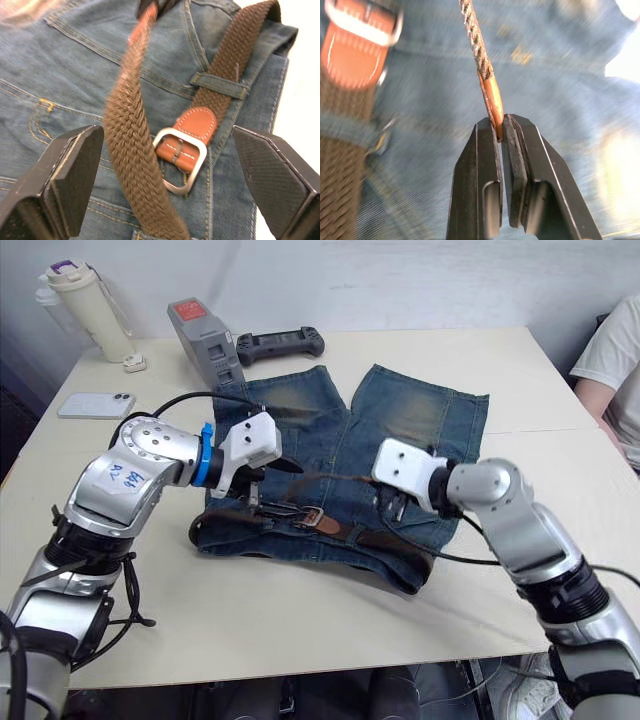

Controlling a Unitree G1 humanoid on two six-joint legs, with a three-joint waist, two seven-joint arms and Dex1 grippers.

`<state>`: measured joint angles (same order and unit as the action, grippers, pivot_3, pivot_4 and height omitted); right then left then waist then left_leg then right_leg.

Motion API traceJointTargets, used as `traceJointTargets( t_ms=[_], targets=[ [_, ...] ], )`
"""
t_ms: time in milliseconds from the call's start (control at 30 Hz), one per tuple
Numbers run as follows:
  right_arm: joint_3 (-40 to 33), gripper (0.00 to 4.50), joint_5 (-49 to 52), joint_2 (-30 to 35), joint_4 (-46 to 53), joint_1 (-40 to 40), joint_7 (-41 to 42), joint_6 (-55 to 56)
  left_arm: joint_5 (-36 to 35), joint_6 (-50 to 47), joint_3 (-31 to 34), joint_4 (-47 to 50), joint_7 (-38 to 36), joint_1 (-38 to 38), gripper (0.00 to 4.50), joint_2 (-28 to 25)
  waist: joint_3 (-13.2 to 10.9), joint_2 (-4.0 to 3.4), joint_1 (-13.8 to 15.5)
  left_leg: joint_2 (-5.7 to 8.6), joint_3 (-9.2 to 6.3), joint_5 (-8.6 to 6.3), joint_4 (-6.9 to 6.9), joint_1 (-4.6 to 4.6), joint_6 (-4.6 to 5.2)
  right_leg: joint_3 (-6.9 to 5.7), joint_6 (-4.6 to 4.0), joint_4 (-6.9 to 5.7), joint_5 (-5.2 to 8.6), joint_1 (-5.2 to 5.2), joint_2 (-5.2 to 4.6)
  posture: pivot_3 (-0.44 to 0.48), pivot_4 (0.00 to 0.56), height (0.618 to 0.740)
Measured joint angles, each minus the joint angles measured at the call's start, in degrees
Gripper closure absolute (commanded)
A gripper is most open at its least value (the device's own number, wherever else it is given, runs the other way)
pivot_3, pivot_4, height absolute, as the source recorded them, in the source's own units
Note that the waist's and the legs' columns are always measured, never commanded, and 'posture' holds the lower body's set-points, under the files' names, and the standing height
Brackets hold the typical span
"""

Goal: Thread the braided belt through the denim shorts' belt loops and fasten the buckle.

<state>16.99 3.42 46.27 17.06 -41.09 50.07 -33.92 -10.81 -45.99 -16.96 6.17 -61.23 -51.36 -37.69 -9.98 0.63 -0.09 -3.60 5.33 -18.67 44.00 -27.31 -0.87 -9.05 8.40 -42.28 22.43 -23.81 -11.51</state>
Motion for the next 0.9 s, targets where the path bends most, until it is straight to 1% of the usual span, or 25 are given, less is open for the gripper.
traceJointTargets(
  t_ms=[167,300,467,667,767,800,900],
  targets=[
    [0.60,4.43,0.46,0.08,3.70,-2.84,2.87,-6.57,2.47,0.43,-1.46,-3.99,2.09,-0.06,0.00,-0.03,0.00,0.00,0.11,0.01,0.00,0.00,0.03,-0.01,0.00,-0.01,0.00,-0.02,0.00,0.00,-0.01,0.000,0.150,0.650],
    [0.90,4.43,1.95,-0.95,6.17,-4.58,4.21,-13.02,2.21,0.21,-1.41,-4.72,3.02,-0.76,0.00,2.53,0.00,0.00,0.11,0.02,0.00,0.00,0.02,-0.03,0.00,-0.01,0.00,0.00,0.00,0.00,-0.01,0.000,0.150,0.650],
    [2.94,4.43,1.95,-0.55,7.00,-4.88,4.94,-16.25,1.83,-0.21,-1.34,-4.55,3.84,-2.33,0.00,5.06,0.00,0.00,0.03,0.02,0.01,0.00,0.01,-0.02,0.00,-0.01,0.00,0.01,0.00,0.00,-0.01,0.000,0.150,0.650],
    [3.26,4.43,1.73,0.69,7.05,-4.81,4.64,-20.13,2.08,0.48,-1.53,-4.38,3.61,-2.39,0.00,4.54,0.00,0.00,-0.01,0.01,0.01,0.00,-0.02,-0.02,0.00,-0.01,0.00,0.02,0.00,-0.01,0.00,0.000,0.150,0.650],
    [3.34,4.50,1.77,0.69,7.06,-4.79,4.30,-21.18,2.22,0.95,-1.82,-4.37,3.26,-2.39,0.84,4.05,0.00,0.00,-0.01,0.01,0.01,0.00,-0.02,-0.02,0.00,-0.01,0.00,0.02,0.00,-0.01,0.00,0.000,0.150,0.650],
    [3.34,4.50,1.80,0.69,7.11,-4.79,4.25,-21.41,2.22,1.01,-1.93,-4.37,3.06,-2.39,1.24,4.01,0.00,0.00,-0.01,0.01,0.01,0.00,-0.02,-0.02,0.00,-0.01,0.00,0.02,0.00,-0.01,-0.01,0.000,0.150,0.650],
    [3.34,4.50,1.91,0.69,7.52,-4.79,4.19,-22.15,2.21,1.02,-2.11,-4.37,2.89,-2.38,2.68,4.00,0.00,0.00,0.11,0.02,0.01,0.00,0.00,-0.03,0.00,-0.01,0.00,0.03,0.00,0.00,-0.01,0.000,0.150,0.650]
  ],
)
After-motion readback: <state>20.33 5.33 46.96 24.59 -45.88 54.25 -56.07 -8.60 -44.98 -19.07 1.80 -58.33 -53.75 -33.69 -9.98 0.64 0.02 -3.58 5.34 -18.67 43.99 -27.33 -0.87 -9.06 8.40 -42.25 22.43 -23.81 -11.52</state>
